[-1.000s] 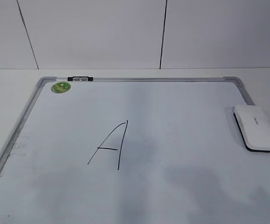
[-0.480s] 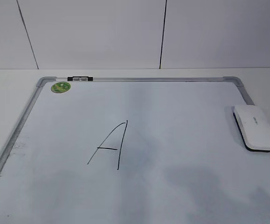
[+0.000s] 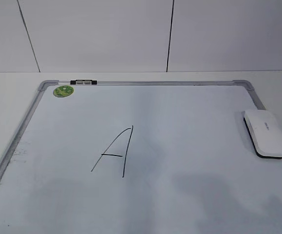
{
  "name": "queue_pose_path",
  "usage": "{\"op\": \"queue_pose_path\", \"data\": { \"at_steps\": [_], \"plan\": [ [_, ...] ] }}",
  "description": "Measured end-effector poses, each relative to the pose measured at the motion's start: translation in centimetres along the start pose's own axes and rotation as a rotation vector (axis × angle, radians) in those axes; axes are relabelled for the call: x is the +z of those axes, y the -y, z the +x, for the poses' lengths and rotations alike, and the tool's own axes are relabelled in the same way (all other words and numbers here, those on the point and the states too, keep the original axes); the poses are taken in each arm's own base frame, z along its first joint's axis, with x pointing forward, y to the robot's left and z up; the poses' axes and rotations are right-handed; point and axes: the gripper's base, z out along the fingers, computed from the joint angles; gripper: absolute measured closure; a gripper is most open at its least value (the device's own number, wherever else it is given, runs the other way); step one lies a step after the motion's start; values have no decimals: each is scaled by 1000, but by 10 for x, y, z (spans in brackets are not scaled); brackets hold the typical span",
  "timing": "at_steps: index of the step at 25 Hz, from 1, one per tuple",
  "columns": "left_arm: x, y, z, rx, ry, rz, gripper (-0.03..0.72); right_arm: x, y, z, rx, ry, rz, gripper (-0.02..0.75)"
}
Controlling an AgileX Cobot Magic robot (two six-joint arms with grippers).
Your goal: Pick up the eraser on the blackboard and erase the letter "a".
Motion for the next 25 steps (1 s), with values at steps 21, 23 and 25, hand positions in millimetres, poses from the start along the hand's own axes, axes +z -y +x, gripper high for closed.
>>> {"op": "queue_pose_path", "data": {
  "at_steps": [21, 23, 25],
  "plan": [
    [0, 1, 0, -69, 0, -120, 429, -1, -1, 0, 43, -6, 80, 162],
    [0, 1, 0, -69, 0, -120, 440, -1, -1, 0, 49, -6, 80, 162],
    [0, 1, 0, -69, 0, -120, 444, -1, -1, 0, 49, -6, 80, 162]
  ]
}}
